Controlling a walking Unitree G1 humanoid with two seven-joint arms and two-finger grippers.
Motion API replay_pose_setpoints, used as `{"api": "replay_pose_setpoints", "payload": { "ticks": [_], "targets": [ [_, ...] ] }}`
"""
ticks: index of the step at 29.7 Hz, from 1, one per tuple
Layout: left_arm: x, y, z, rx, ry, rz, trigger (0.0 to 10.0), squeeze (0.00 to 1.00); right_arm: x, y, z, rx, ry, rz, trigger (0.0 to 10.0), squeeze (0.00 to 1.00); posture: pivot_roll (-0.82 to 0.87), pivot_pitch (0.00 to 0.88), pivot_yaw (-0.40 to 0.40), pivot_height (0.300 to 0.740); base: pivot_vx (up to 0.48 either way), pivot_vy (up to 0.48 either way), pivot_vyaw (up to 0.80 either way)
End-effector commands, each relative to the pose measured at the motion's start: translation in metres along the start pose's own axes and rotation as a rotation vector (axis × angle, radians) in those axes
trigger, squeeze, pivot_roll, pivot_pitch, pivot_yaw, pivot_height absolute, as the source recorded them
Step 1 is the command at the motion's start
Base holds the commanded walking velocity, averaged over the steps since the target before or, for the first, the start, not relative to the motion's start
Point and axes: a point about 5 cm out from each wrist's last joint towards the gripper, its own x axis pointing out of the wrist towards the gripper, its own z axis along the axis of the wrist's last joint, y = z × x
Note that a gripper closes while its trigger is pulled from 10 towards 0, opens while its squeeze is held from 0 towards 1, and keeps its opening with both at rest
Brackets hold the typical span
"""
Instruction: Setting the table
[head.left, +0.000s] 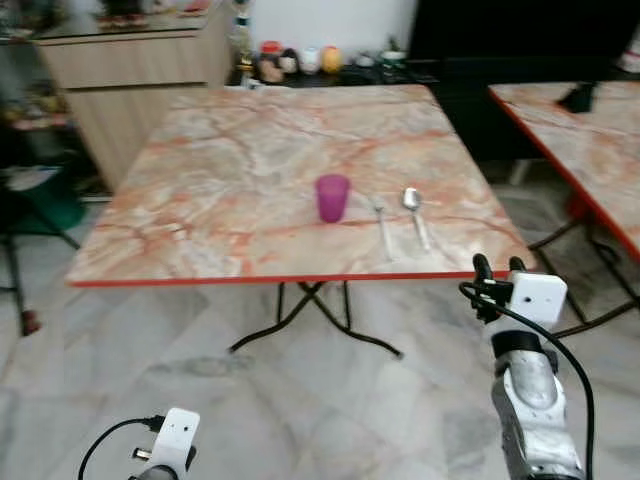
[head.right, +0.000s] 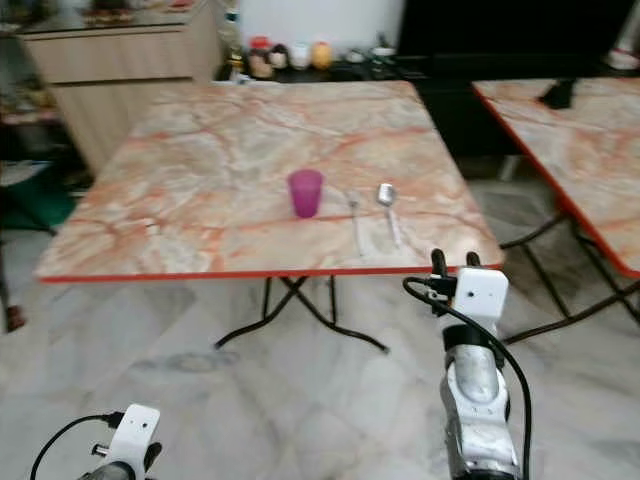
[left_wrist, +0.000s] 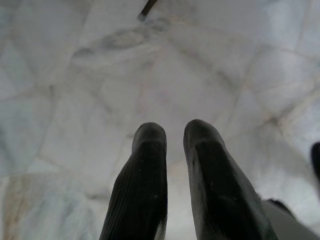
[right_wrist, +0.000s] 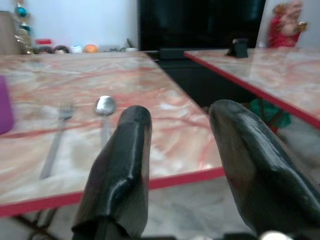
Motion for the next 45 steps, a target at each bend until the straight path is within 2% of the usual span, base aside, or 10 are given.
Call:
{"api": "replay_pose_setpoints", "payload": {
  "ticks": [1, 15, 29, 31, 32, 33, 35, 40, 45],
  "targets": [
    [-0.004, 0.004, -0.013, 0.005, 0.049, 0.013, 10.0, 0.0, 0.004, 0.009, 0.009, 0.017, -0.033, 0.024, 10.0, 0.0, 0.0, 0.0, 0.001, 0.74, 0.285, 0.0, 0.0],
    [-0.004, 0.004, -0.013, 0.003, 0.045, 0.014, 10.0, 0.0, 0.006, 0.011, 0.011, 0.024, -0.038, 0.029, 10.0, 0.0, 0.0, 0.0, -0.001, 0.74, 0.289, 0.0, 0.0],
    [-0.004, 0.005, -0.012, 0.004, 0.039, 0.013, 10.0, 0.0, 0.004, 0.012, 0.006, 0.02, 0.011, 0.045, 10.0, 0.0, 0.0, 0.0, 0.0, 0.74, 0.287, 0.0, 0.0],
    [-0.004, 0.002, -0.017, -0.007, 0.075, -0.01, 10.0, 0.0, 0.004, 0.012, 0.006, 0.017, 0.014, 0.043, 10.0, 0.0, 0.0, 0.0, 0.0, 0.74, 0.0, 0.0, 0.0],
    [-0.005, 0.0, -0.023, 0.037, 0.109, -0.017, 10.0, 0.0, 0.003, 0.011, 0.006, 0.015, 0.017, 0.041, 10.0, 0.0, 0.0, 0.0, 0.0, 0.74, 0.0, 0.0, 0.0],
    [-0.006, 0.0, -0.026, 0.041, 0.125, -0.014, 10.0, 0.0, 0.003, 0.011, 0.005, 0.013, 0.019, 0.04, 10.0, 0.0, 0.0, 0.0, 0.0, 0.74, 0.0, 0.0, 0.0],
    [-0.008, 0.0, -0.032, 0.025, 0.156, -0.007, 10.0, 0.0, 0.003, 0.009, 0.005, 0.008, 0.025, 0.033, 10.0, 0.0, 0.0, 0.0, 0.001, 0.74, 0.0, 0.0, 0.0],
    [-0.011, 0.0, -0.043, 0.005, 0.204, 0.003, 10.0, 0.0, 0.003, 0.006, 0.004, -0.001, 0.036, 0.021, 10.0, 0.0, -0.01, 0.0, -0.001, 0.74, 0.0, 0.0, 0.0],
    [-0.013, 0.002, -0.046, -0.009, 0.216, 0.009, 10.0, 0.0, 0.005, 0.003, 0.003, 0.05, 0.072, 0.0, 10.0, 0.0, -0.01, 0.0, 0.0, 0.74, 0.0, 0.0, 0.0]
  ]
}}
